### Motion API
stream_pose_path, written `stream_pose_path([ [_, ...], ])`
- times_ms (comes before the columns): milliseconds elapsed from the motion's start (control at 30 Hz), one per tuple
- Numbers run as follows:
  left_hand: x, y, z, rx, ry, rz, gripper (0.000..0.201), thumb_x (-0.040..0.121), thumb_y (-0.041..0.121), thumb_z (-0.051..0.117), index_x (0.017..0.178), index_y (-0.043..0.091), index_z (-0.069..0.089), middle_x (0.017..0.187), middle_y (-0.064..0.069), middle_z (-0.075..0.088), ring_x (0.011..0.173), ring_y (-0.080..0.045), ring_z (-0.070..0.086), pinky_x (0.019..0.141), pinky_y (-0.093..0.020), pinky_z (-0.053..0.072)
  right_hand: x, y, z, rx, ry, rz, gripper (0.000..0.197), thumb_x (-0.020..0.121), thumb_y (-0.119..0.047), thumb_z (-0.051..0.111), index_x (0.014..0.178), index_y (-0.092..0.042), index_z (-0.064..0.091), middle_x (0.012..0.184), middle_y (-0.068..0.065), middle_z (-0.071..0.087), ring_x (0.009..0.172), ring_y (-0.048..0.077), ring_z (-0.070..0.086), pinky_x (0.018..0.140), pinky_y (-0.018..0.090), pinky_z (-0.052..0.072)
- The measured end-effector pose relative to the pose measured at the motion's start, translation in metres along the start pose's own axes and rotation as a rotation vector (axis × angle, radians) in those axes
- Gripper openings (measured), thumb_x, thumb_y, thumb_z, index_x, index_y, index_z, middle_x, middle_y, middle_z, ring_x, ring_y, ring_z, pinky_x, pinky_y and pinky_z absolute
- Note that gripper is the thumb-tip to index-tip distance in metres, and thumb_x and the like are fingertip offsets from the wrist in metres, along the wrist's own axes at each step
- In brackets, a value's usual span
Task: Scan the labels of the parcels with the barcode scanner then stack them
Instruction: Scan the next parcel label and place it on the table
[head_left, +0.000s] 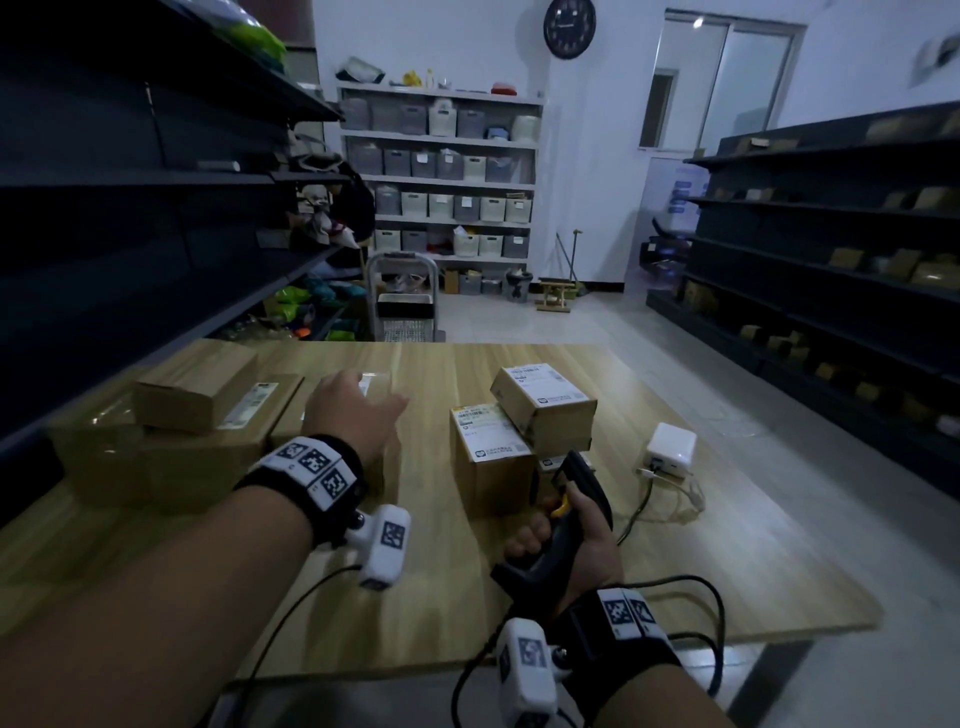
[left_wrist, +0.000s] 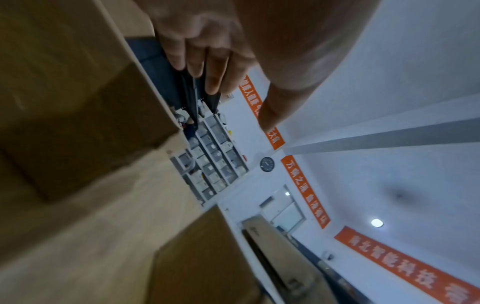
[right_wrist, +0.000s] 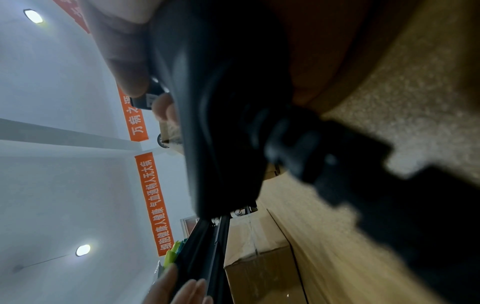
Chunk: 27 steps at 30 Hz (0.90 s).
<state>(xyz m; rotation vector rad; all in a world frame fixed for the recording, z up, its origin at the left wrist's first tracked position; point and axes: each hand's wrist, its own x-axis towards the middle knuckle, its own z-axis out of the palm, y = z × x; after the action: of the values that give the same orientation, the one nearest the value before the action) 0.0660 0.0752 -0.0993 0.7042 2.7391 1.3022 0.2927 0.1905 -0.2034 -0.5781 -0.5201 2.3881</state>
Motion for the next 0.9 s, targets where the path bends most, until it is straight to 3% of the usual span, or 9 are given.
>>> stream_pose_path([
  [100, 0.005, -0.010, -0.009, 0.265, -0.188, -0.036, 0.065, 0.097, 0.053, 0.070, 0.145, 0.011, 0.060, 0.147, -0.015, 0.062, 0.125, -0.035, 0.064, 0.099, -0.039, 0.053, -0.001, 0.000, 0.001, 0.006, 0.008, 0.014, 0.037, 0.092, -0.044, 0.068, 0.075, -0.013, 0.057, 0.058, 0.002, 0.038, 0.047, 0.021, 0.038, 0.051, 0.030, 0.038],
  [200, -0.003, -0.018, -0.007, 0.548, -0.239, 0.085, 0.050, 0.093, 0.059, 0.067, 0.123, 0.019, 0.071, 0.131, -0.007, 0.068, 0.116, -0.029, 0.064, 0.091, -0.037, 0.053, -0.001, 0.000, 0.000, 0.003, 0.013, 0.024, 0.036, 0.092, -0.044, 0.068, 0.076, -0.013, 0.057, 0.059, 0.002, 0.038, 0.047, 0.021, 0.038, 0.051, 0.030, 0.038],
  [300, -0.016, -0.018, -0.004, 0.703, -0.232, 0.165, 0.055, 0.087, 0.069, 0.061, 0.125, 0.030, 0.069, 0.136, -0.002, 0.063, 0.125, -0.029, 0.057, 0.102, -0.043, 0.052, 0.000, 0.000, 0.000, -0.001, 0.015, 0.017, 0.035, 0.084, -0.044, 0.073, 0.076, -0.013, 0.058, 0.060, 0.002, 0.038, 0.048, 0.021, 0.039, 0.053, 0.031, 0.037],
  [400, -0.033, -0.012, -0.003, 0.728, -0.246, 0.206, 0.050, 0.093, 0.069, 0.055, 0.127, 0.035, 0.069, 0.142, -0.002, 0.056, 0.134, -0.031, 0.048, 0.107, -0.047, 0.043, 0.000, 0.001, -0.002, -0.004, 0.015, 0.009, 0.036, 0.079, -0.044, 0.076, 0.077, -0.013, 0.058, 0.060, 0.003, 0.038, 0.049, 0.021, 0.039, 0.053, 0.032, 0.038],
  [533, -0.051, -0.011, -0.004, 0.626, -0.271, 0.232, 0.052, 0.095, 0.076, 0.050, 0.126, 0.041, 0.073, 0.141, 0.001, 0.056, 0.139, -0.030, 0.046, 0.118, -0.053, 0.040, 0.002, 0.001, -0.005, -0.004, 0.006, -0.003, 0.036, 0.080, -0.044, 0.076, 0.079, -0.013, 0.058, 0.060, 0.003, 0.039, 0.048, 0.021, 0.040, 0.055, 0.031, 0.038],
  [600, -0.053, -0.016, -0.005, 0.469, -0.242, 0.227, 0.056, 0.091, 0.076, 0.057, 0.129, 0.039, 0.073, 0.144, 0.001, 0.059, 0.139, -0.029, 0.051, 0.118, -0.052, 0.044, 0.002, 0.001, -0.004, -0.009, 0.000, -0.003, 0.036, 0.081, -0.045, 0.075, 0.078, -0.013, 0.058, 0.058, 0.002, 0.039, 0.047, 0.021, 0.040, 0.054, 0.031, 0.037],
  [700, -0.050, -0.028, -0.010, 0.064, -0.141, 0.115, 0.058, 0.086, 0.060, 0.078, 0.135, 0.032, 0.066, 0.142, -0.003, 0.062, 0.129, -0.028, 0.062, 0.111, -0.050, 0.053, 0.001, 0.001, -0.003, -0.030, -0.005, 0.006, 0.037, 0.085, -0.045, 0.073, 0.077, -0.013, 0.058, 0.058, 0.002, 0.039, 0.047, 0.021, 0.040, 0.054, 0.032, 0.038],
  [800, -0.045, -0.047, -0.014, -0.236, 0.009, -0.021, 0.085, 0.072, 0.059, 0.083, 0.146, 0.025, 0.057, 0.147, -0.008, 0.061, 0.130, -0.027, 0.061, 0.111, -0.051, 0.053, -0.001, 0.001, -0.003, -0.037, -0.019, 0.023, 0.037, 0.086, -0.045, 0.072, 0.086, -0.009, 0.063, 0.060, 0.003, 0.040, 0.050, 0.021, 0.041, 0.055, 0.033, 0.039],
  [900, -0.047, -0.065, -0.012, -0.452, 0.001, -0.180, 0.083, 0.089, 0.033, 0.085, 0.159, 0.009, 0.046, 0.146, -0.006, 0.057, 0.121, -0.023, 0.055, 0.102, -0.037, 0.045, -0.003, 0.001, -0.002, -0.070, -0.043, 0.032, 0.042, 0.090, -0.046, 0.070, 0.102, -0.006, 0.067, 0.068, 0.007, 0.049, 0.058, 0.024, 0.051, 0.064, 0.036, 0.042],
])
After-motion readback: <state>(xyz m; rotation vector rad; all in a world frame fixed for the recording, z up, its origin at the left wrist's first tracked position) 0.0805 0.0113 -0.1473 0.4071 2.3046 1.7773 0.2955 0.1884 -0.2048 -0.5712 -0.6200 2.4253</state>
